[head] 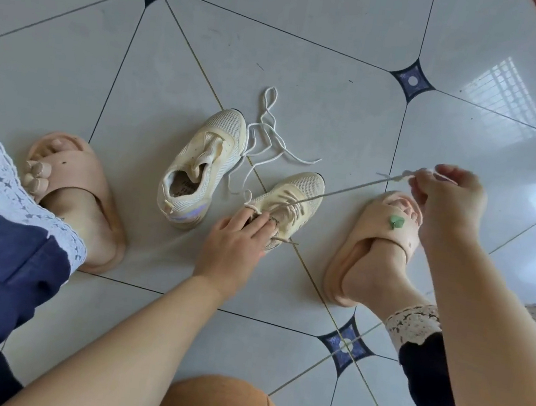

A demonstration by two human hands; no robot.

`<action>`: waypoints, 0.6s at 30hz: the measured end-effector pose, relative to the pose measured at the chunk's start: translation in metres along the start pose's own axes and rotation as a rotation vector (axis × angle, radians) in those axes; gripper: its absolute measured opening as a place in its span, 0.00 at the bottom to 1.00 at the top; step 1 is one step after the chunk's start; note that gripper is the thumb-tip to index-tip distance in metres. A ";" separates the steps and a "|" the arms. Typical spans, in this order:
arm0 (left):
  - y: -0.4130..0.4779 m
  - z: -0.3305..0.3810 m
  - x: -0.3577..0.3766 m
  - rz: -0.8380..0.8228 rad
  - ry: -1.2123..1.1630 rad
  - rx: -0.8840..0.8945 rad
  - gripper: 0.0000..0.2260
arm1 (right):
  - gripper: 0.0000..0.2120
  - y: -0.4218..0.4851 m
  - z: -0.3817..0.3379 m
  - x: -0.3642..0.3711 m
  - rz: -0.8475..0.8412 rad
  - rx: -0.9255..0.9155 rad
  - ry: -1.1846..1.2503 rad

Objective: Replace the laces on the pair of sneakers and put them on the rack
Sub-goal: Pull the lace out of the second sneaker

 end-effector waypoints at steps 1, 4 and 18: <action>0.000 0.001 -0.001 0.014 -0.006 -0.007 0.21 | 0.10 -0.002 -0.001 0.002 -0.033 0.000 0.037; -0.001 0.004 -0.002 0.051 -0.016 -0.016 0.21 | 0.08 -0.027 0.022 0.021 -0.207 0.045 -0.110; 0.004 0.004 0.003 0.151 -0.014 -0.013 0.20 | 0.13 -0.043 0.046 0.059 -0.469 -0.251 -0.699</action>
Point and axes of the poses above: each hand's wrist, its own y-axis towards the middle knuckle, its own x-axis out of the palm, z = x × y, the point moved 1 cm from there along y, towards the middle knuckle
